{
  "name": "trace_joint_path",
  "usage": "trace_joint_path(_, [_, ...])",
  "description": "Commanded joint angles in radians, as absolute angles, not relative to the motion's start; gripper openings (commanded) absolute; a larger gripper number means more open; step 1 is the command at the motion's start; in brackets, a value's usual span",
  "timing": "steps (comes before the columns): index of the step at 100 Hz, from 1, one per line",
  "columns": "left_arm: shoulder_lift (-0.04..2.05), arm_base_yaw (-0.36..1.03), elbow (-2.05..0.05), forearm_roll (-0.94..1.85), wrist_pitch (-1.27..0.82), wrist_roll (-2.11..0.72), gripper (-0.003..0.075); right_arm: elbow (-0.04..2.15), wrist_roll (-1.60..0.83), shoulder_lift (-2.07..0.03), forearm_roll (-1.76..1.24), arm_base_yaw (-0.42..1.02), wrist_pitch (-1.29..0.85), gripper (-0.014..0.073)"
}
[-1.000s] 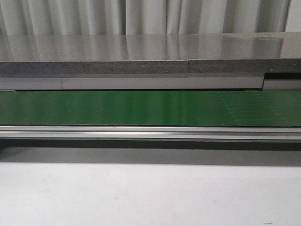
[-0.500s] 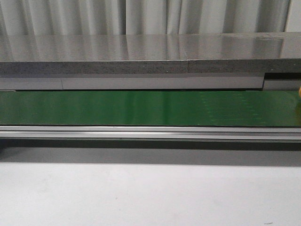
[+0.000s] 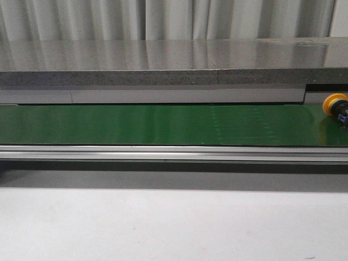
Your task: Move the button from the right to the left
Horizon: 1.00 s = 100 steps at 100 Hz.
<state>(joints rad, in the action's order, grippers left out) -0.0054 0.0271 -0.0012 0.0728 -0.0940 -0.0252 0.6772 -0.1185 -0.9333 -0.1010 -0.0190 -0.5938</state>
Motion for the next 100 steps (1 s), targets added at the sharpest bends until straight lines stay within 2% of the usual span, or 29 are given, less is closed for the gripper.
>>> trace_joint_path(1, [-0.037, 0.025, 0.044, 0.074, -0.015, -0.017, -0.0020, 0.636, -0.124, -0.847, -0.094, -0.018, -0.471, -0.0066])
trace_joint_path(39, [-0.037, 0.025, 0.044, 0.074, -0.015, -0.017, -0.0020, 0.338, -0.124, -0.455, -0.094, -0.018, -0.256, -0.0066])
trace_joint_path(59, [-0.037, 0.025, 0.044, 0.074, -0.015, -0.017, -0.0020, 0.252, -0.124, -0.253, -0.092, -0.018, -0.166, -0.0066])
trace_joint_path(100, [-0.037, 0.025, 0.044, 0.074, -0.015, -0.017, -0.0020, 0.252, -0.124, -0.197, -0.092, -0.018, -0.219, -0.0066])
